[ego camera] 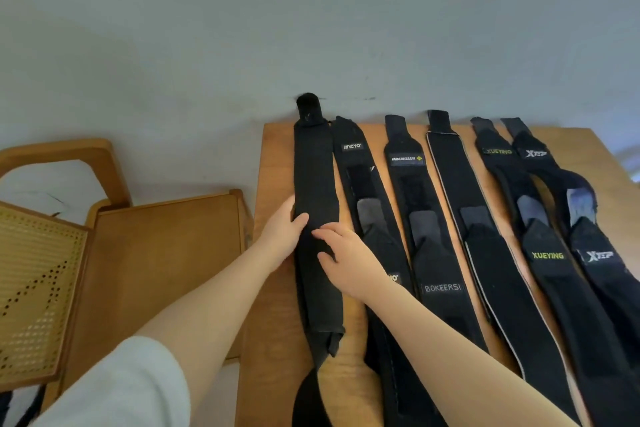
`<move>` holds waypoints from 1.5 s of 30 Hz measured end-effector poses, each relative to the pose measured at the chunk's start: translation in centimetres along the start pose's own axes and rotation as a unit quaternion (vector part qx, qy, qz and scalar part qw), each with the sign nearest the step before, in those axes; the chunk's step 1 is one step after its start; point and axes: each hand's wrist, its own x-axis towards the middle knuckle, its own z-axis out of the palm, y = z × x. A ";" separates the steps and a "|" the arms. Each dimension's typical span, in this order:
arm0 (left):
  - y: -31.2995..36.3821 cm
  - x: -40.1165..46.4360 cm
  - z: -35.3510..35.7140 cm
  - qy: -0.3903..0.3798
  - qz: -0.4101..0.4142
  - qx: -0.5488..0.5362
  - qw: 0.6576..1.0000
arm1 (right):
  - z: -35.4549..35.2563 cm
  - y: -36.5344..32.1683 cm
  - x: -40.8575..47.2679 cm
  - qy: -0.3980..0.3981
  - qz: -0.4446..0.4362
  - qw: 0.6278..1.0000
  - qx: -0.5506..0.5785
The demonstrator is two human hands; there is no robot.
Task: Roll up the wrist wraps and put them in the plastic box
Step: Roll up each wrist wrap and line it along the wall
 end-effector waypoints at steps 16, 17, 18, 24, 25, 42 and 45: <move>-7.1 -17.8 -1.4 -0.057 -0.045 0.130 0.989 | 6.2 -4.5 -5.2 0.122 0.096 0.966 -0.204; -7.5 -18.4 -1.5 -0.076 -0.050 0.140 0.986 | 6.6 -4.9 -6.5 0.145 0.096 0.972 -0.158; -7.9 -18.9 -1.5 -0.091 -0.058 0.144 0.984 | 7.0 -5.1 -7.8 0.156 0.105 0.976 -0.114; -10.5 -21.6 -0.9 -0.154 -0.109 -0.030 0.982 | 9.3 -4.4 -15.9 0.132 0.266 0.953 0.057; -10.7 -21.9 -0.6 -0.164 -0.129 -0.102 0.973 | 9.6 -4.4 -17.0 0.110 0.296 0.945 0.088; -13.4 -23.0 -1.0 -0.114 0.371 0.433 0.814 | 15.5 -5.0 -25.1 0.022 0.128 0.974 -0.186; -15.1 -23.1 -1.5 -0.215 0.395 0.455 0.769 | 16.6 -4.5 -26.0 -0.035 0.081 0.953 -0.289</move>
